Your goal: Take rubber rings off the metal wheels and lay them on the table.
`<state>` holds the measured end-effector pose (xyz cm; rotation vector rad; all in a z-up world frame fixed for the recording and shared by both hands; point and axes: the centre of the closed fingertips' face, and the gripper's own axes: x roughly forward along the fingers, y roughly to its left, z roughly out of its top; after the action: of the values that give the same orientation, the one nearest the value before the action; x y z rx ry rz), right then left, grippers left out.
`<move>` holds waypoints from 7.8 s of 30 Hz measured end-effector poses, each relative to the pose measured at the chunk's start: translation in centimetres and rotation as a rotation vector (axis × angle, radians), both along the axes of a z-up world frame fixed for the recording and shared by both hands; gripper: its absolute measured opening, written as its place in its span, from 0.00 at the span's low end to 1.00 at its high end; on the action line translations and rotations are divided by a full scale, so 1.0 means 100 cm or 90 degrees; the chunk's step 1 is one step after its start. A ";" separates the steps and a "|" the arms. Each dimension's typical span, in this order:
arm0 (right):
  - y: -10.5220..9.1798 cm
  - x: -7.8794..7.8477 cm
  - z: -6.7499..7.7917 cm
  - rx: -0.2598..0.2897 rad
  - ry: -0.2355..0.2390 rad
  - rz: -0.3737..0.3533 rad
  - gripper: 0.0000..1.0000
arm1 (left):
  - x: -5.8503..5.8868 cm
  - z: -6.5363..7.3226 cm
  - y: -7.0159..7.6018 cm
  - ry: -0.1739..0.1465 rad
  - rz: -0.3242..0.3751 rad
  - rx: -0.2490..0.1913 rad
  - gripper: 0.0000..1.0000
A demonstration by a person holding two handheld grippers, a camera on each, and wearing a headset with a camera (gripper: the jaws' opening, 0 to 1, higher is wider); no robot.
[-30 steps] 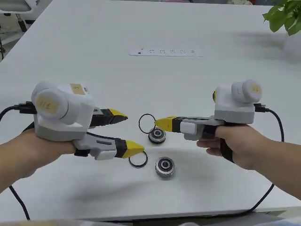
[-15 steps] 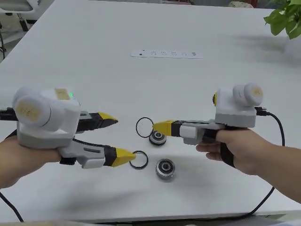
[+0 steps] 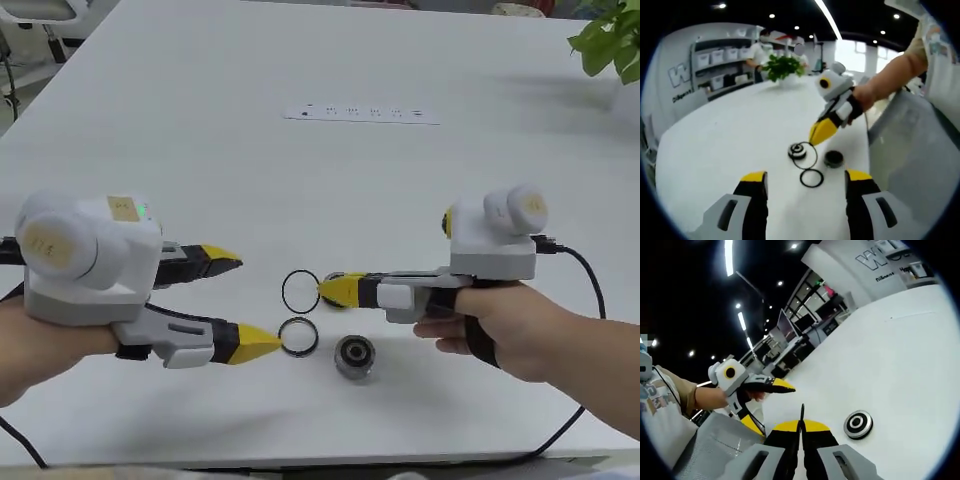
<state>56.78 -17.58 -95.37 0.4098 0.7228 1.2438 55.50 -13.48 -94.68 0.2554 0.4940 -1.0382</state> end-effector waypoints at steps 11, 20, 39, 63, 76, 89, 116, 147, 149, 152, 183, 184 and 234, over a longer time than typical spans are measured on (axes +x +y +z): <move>0.001 -0.008 -0.021 -0.027 0.061 0.019 0.00 | -0.001 -0.003 0.005 0.006 0.009 -0.001 0.63; 0.006 -0.015 -0.029 -0.044 0.089 0.030 0.00 | -0.002 -0.005 0.007 0.009 0.012 0.001 0.63; 0.001 -0.010 -0.046 -0.086 0.091 0.032 0.00 | -0.005 -0.007 0.009 0.012 0.015 0.007 0.63; -0.004 -0.008 -0.057 -0.149 0.044 0.041 0.04 | -0.005 -0.012 0.008 0.023 0.009 0.014 0.63; -0.010 -0.003 -0.043 -0.137 0.016 0.027 0.11 | -0.003 -0.009 0.009 0.021 0.012 0.017 0.62; -0.025 0.009 -0.019 -0.113 -0.041 -0.012 0.21 | 0.010 0.000 0.003 0.007 0.014 0.012 0.62; -0.057 0.040 -0.008 -0.155 -0.188 -0.029 0.35 | 0.040 0.004 -0.014 -0.002 0.013 0.009 0.59; -0.053 0.043 -0.050 -0.235 -0.266 0.041 0.29 | 0.057 -0.027 -0.041 0.014 -0.009 0.038 0.50; -0.052 0.043 -0.052 -0.236 -0.268 0.044 0.28 | 0.057 -0.029 -0.044 0.014 -0.012 0.038 0.49; -0.050 0.041 -0.054 -0.238 -0.268 0.048 0.26 | 0.058 -0.031 -0.047 0.015 -0.015 0.040 0.47; -0.047 0.045 -0.066 -0.238 -0.259 0.041 0.14 | 0.066 -0.049 -0.077 0.030 -0.034 0.035 0.29; -0.047 0.045 -0.066 -0.238 -0.259 0.041 0.14 | 0.065 -0.049 -0.078 0.031 -0.034 0.035 0.28; -0.054 0.052 -0.060 -0.140 -0.058 -0.108 0.00 | 0.064 -0.054 -0.080 -0.002 -0.026 0.079 0.13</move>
<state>61.93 -23.02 -101.40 0.2261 0.7234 1.0054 61.88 -21.50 -100.10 0.3783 0.5522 -1.0480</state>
